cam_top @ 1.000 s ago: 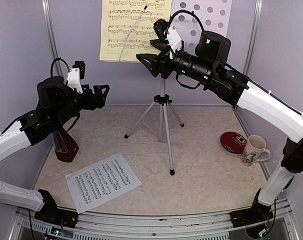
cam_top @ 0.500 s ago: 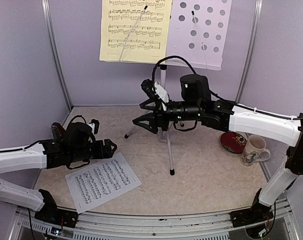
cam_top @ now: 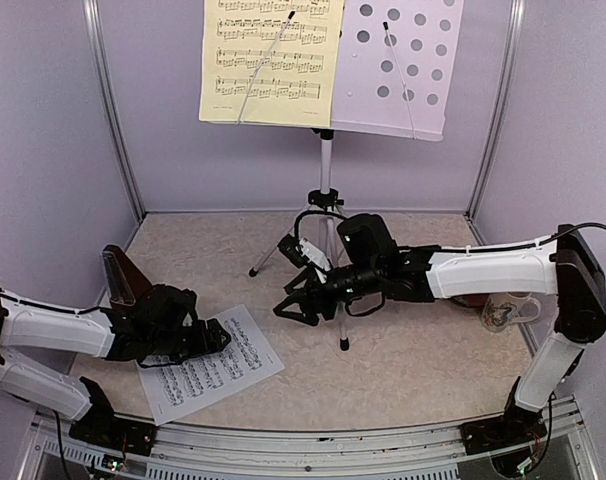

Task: Set up the instrument practice props

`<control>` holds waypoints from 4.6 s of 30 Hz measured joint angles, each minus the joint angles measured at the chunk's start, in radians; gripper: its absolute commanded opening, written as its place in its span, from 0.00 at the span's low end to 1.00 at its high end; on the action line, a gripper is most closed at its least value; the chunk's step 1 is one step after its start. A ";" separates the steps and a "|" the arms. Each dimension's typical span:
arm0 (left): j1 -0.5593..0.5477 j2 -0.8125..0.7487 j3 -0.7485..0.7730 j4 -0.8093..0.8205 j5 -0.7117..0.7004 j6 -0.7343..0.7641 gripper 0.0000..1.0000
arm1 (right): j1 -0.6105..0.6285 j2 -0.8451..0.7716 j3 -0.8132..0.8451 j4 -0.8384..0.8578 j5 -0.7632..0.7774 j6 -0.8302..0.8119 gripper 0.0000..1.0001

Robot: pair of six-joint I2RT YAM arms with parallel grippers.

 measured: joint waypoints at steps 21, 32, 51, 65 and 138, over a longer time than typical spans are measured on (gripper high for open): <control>0.012 0.372 0.236 0.323 -0.106 -0.394 0.85 | 0.051 0.116 -0.008 -0.008 0.100 0.072 0.56; 0.226 0.198 0.246 0.118 -0.122 -0.099 0.90 | 0.052 0.266 0.141 -0.050 0.108 0.065 0.56; 0.324 0.347 0.291 0.027 0.037 0.209 0.80 | 0.042 0.346 0.167 -0.175 0.138 0.008 0.55; 0.288 0.178 0.095 0.098 0.242 0.186 0.66 | -0.052 0.345 0.116 -0.186 0.114 -0.018 0.55; 0.070 -0.032 0.283 0.069 0.455 0.511 0.00 | 0.011 -0.056 0.026 -0.127 0.061 -0.078 0.79</control>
